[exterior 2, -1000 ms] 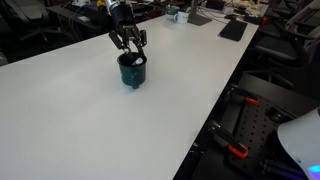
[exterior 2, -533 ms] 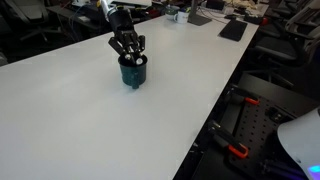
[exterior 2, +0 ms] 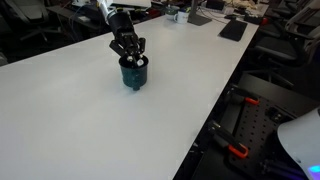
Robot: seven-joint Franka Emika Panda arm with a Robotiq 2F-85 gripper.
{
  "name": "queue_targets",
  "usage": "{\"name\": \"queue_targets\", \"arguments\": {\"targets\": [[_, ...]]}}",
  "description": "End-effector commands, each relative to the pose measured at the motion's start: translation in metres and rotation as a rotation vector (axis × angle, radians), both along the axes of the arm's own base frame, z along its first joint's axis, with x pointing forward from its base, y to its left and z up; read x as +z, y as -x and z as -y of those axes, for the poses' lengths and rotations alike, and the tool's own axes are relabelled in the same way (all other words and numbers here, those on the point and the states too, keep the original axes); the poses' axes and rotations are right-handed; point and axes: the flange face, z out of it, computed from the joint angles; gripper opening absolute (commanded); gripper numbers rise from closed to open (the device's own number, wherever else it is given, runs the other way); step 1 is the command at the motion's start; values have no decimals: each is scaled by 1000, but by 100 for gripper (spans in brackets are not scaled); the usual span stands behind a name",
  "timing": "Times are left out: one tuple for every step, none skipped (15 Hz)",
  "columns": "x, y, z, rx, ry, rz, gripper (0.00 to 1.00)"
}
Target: Remove the marker from the cup
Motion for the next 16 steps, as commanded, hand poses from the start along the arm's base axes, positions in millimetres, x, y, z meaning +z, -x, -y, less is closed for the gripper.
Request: {"name": "queue_targets", "arguments": {"targets": [[18, 3, 4, -16, 8, -5, 5], [25, 3, 6, -19, 16, 6, 5], [34, 2, 9, -28, 27, 20, 5], [44, 2, 12, -32, 33, 28, 5], [54, 1, 15, -39, 38, 37, 5], [66, 1, 18, -42, 41, 45, 5], [79, 1, 21, -42, 39, 51, 5], [95, 2, 25, -38, 30, 56, 5], [110, 5, 29, -36, 21, 61, 5], [126, 8, 32, -34, 10, 68, 5], [141, 10, 37, -38, 6, 79, 5], [153, 11, 43, -60, 10, 96, 5], [160, 8, 51, -100, 30, 124, 5], [161, 2, 60, -164, 87, 174, 5], [159, -2, 67, -186, 127, 197, 5], [149, -7, 74, -213, 177, 219, 5]]}}
